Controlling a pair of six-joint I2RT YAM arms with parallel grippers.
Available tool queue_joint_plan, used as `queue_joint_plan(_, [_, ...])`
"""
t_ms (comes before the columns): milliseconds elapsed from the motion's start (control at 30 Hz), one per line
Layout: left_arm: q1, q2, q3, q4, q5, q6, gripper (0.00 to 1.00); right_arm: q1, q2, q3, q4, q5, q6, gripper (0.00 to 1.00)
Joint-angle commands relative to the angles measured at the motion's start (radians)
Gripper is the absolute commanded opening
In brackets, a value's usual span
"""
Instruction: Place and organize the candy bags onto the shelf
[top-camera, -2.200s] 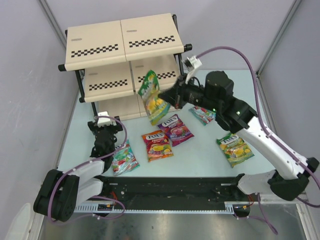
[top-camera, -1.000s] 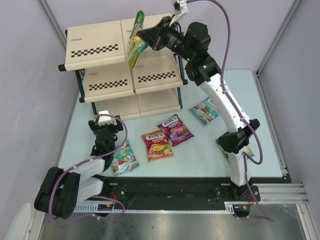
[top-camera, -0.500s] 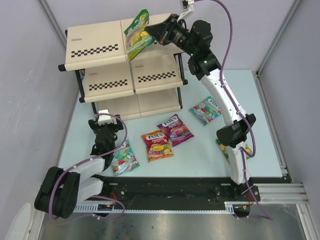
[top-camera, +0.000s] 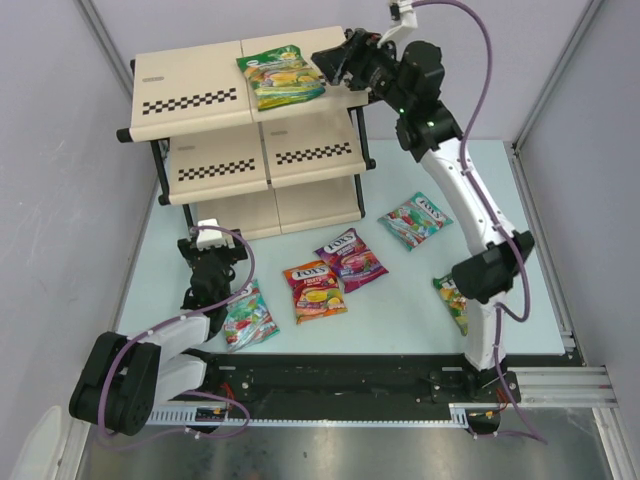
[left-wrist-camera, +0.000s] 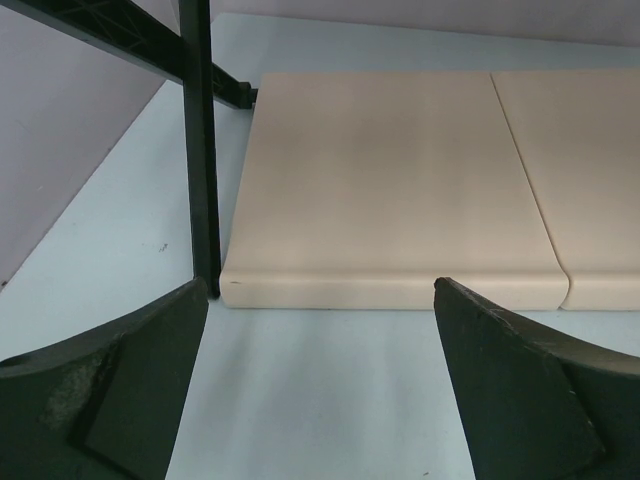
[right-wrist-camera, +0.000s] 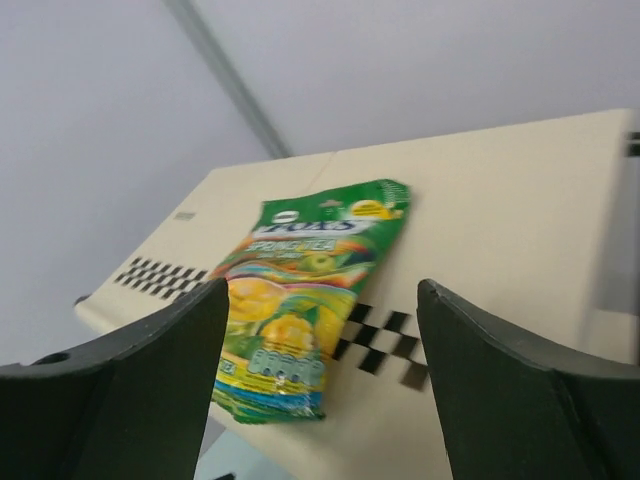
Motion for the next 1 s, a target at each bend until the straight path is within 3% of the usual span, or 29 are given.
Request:
queue_joint_plan(0, [0.006, -0.007, 0.028, 0.015, 0.016, -0.021, 1.00, 0.013, -0.324, -0.221, 0.053, 0.313, -0.177, 0.81])
queue_joint_plan(167, [0.006, -0.012, 0.023, 0.018, 0.008, -0.018, 1.00, 0.059, -0.673, -0.690, 0.053, 0.823, -0.163, 0.81])
queue_joint_plan(200, [0.006, -0.012, 0.022, 0.023, 0.006, -0.018, 1.00, 0.056, -0.793, -0.852, 0.017, 0.885, -0.130, 0.81])
queue_joint_plan(300, [0.006, -0.017, 0.016, 0.029, 0.006, -0.019, 1.00, 0.021, -0.981, -1.139, -0.152, 1.027, 0.071, 0.83])
queue_joint_plan(400, [0.006, -0.017, 0.014, 0.030, 0.011, -0.023, 1.00, -0.005, -1.061, -1.278, -0.375, 1.105, 0.306, 0.86])
queue_joint_plan(500, [0.007, -0.015, 0.017, 0.024, 0.014, -0.023, 1.00, -0.017, -1.103, -1.386, -0.541, 1.132, 0.443, 1.00])
queue_joint_plan(633, [0.006, -0.020, 0.016, 0.026, 0.017, -0.024, 1.00, -0.112, -1.113, -1.472, -0.665, 1.093, 0.522, 1.00])
queue_joint_plan(833, [0.006, -0.018, 0.016, 0.026, 0.020, -0.027, 1.00, -0.374, -1.097, -1.611, -0.579, 0.813, 0.448, 1.00])
queue_joint_plan(967, [0.006, -0.020, 0.016, 0.027, 0.026, -0.030, 1.00, -0.502, -0.977, -1.680, -0.470, 0.661, 0.348, 1.00])
